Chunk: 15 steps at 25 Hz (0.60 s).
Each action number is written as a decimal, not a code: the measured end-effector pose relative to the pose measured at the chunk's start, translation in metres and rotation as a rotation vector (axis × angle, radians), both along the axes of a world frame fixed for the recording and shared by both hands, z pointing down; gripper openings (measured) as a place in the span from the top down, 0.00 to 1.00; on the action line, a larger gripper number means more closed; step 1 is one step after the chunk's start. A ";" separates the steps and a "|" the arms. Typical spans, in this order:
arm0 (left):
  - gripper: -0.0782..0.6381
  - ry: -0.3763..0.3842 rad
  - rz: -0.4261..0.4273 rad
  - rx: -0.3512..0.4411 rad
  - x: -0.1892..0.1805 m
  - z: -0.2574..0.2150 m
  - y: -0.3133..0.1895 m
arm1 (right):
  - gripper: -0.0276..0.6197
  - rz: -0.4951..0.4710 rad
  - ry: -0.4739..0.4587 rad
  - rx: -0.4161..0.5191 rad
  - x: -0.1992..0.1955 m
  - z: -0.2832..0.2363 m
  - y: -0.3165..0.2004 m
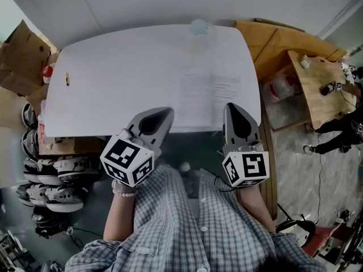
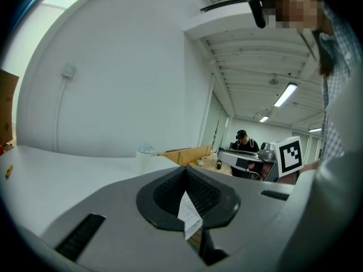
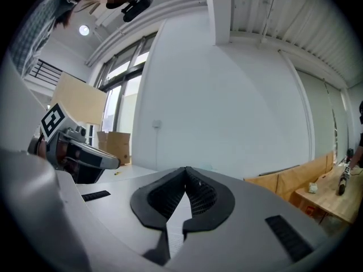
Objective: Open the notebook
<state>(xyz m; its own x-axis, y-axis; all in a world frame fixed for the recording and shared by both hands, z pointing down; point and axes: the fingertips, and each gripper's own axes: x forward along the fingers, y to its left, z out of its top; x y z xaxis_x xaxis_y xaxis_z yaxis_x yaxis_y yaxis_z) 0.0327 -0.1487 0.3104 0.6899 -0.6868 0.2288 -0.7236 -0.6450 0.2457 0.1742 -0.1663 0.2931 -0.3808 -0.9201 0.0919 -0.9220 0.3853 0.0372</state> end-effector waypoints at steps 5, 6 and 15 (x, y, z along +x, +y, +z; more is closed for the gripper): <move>0.88 0.012 -0.003 0.056 -0.006 -0.022 0.002 | 0.92 -0.039 0.004 0.044 -0.011 -0.016 0.000; 0.88 0.017 -0.005 0.066 -0.008 -0.027 0.002 | 0.92 -0.045 0.004 0.052 -0.014 -0.019 0.000; 0.88 0.021 -0.024 0.116 -0.018 -0.047 0.005 | 0.93 -0.070 0.028 0.075 -0.026 -0.033 -0.002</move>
<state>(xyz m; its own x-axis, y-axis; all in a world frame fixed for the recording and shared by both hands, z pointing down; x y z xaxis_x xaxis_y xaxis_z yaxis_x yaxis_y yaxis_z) 0.0146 -0.1441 0.2638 0.6769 -0.7240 0.1325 -0.7345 -0.6528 0.1855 0.1477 -0.1680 0.2599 -0.4430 -0.8958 0.0353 -0.8910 0.4443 0.0932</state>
